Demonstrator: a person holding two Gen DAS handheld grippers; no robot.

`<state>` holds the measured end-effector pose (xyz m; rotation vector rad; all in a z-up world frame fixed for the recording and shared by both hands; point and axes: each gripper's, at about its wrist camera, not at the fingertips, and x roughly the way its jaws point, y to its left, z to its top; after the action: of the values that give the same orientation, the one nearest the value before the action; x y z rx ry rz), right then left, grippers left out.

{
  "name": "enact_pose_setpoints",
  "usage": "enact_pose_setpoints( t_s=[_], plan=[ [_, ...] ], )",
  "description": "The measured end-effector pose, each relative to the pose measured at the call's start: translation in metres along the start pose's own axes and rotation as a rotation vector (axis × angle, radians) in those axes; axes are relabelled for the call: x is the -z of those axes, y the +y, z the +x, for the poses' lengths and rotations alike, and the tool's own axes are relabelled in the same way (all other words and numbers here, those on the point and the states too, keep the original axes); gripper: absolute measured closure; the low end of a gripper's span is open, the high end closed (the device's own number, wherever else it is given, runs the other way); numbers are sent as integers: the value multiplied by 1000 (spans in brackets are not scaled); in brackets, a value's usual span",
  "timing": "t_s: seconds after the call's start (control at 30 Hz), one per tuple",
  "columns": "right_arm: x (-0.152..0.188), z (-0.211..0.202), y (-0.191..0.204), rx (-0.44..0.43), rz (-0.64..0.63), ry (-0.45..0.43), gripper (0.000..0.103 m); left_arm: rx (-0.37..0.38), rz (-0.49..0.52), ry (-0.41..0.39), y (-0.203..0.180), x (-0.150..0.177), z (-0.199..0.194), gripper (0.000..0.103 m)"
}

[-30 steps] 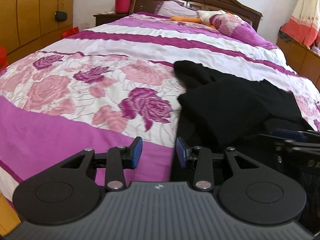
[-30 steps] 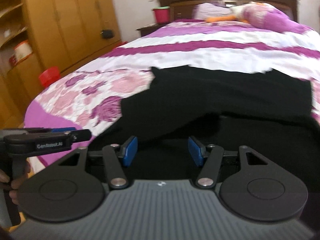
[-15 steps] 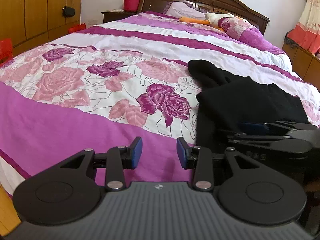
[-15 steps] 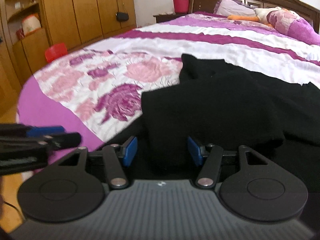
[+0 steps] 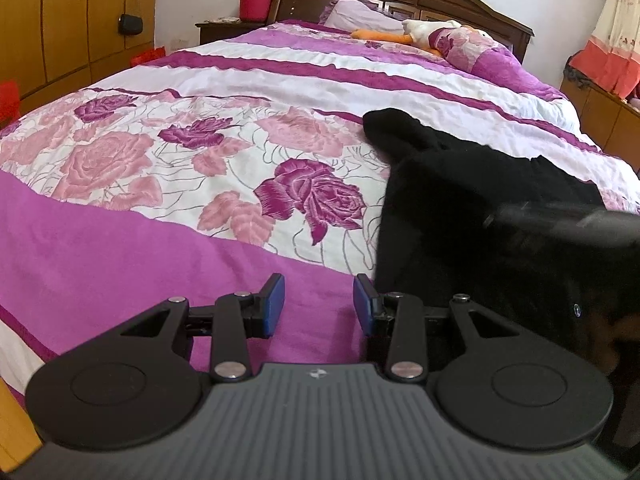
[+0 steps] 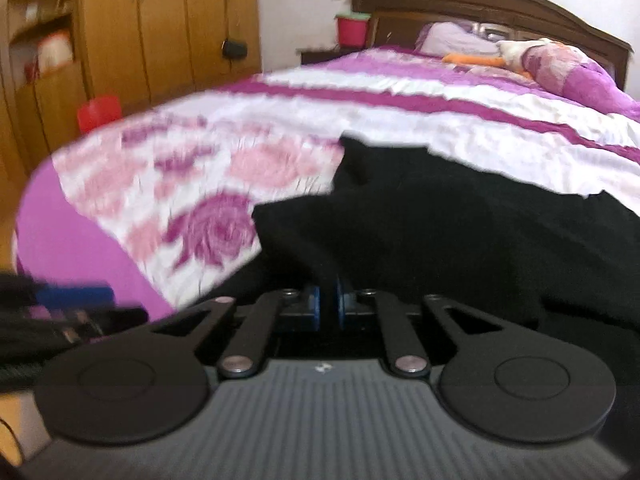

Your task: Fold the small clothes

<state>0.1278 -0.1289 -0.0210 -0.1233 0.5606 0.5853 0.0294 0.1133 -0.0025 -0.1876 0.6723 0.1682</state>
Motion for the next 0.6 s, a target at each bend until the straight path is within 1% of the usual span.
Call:
enact_pose_setpoints(
  t_s=[0.13,0.23,0.3,0.4,0.5,0.6],
  plan=[
    [-16,-32,-31,-3,122,-96,94,1,19,-6,-8,-3,1,60],
    [-22,-53,-59,21,214,-148,94,1,38,-17,-16,-6,3,60],
    [-22,-62,-80,40,270,-165,94,5,48,-24,-21,-7,4,60],
    [-17,-71,-110,96,336,-180,94,7,59,-29,-28,-11,7,60],
    [-7,-74,-142,137,429,-176,94,4,69,-27,-36,-13,10,60],
    [5,-74,-170,189,493,-168,94,5,72,-24,-41,-16,13,60]
  ],
)
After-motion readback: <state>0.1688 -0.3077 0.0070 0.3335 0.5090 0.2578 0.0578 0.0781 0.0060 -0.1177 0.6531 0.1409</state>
